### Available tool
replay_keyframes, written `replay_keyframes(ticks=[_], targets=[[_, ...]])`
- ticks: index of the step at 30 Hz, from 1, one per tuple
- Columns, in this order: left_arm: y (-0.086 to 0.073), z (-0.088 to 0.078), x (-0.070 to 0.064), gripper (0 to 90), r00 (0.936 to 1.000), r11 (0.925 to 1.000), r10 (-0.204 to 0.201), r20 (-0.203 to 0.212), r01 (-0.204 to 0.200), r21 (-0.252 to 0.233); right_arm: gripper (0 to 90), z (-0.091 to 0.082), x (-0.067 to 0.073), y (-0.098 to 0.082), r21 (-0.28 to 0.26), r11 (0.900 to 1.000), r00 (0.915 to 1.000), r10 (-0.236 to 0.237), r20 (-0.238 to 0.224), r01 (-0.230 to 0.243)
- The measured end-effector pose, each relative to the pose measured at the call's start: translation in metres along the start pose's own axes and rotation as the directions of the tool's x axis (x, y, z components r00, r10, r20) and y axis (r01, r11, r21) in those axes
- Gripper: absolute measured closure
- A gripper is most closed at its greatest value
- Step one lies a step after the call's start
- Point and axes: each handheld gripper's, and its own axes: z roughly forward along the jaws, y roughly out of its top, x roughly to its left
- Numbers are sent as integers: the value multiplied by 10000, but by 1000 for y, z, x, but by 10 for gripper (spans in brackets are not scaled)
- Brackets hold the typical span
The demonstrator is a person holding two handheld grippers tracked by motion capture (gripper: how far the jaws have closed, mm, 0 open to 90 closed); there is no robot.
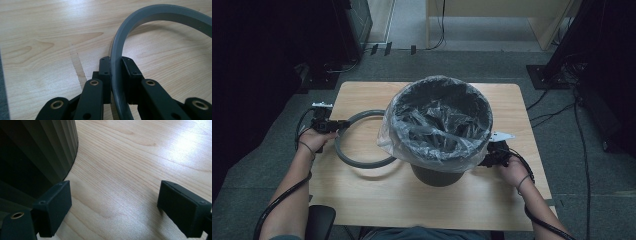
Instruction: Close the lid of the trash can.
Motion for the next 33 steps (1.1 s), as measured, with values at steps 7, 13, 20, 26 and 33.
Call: replay_keyframes(ticks=[7, 13, 20, 26, 33], targets=[[6, -7, -2, 788, 10000, 10000, 24, 10, -24, 70, 120, 0, 0, 0, -1, 10000, 10000, -1, 0, 1], [9, -13, -2, 788, 10000, 9999, 32, -25, -32, 123, 120, 0, 0, 0, 0, 10000, 10000, -2, 1, 2], [14, -20, -3, 788, 9999, 9997, -25, 105, 22, 259, 119, 0, 0, 0, 0, 10000, 10000, 13, 21, -13], [18, -27, -4, 788, 9999, 9996, -66, 140, 63, 272, 119, 0, 1, 0, 4, 10000, 10000, 42, 25, -42], [24, -35, -4, 787, 9996, 9995, -49, 280, 40, 319, 119, 0, 0, 0, 9, 10000, 10000, 25, 26, -25]])
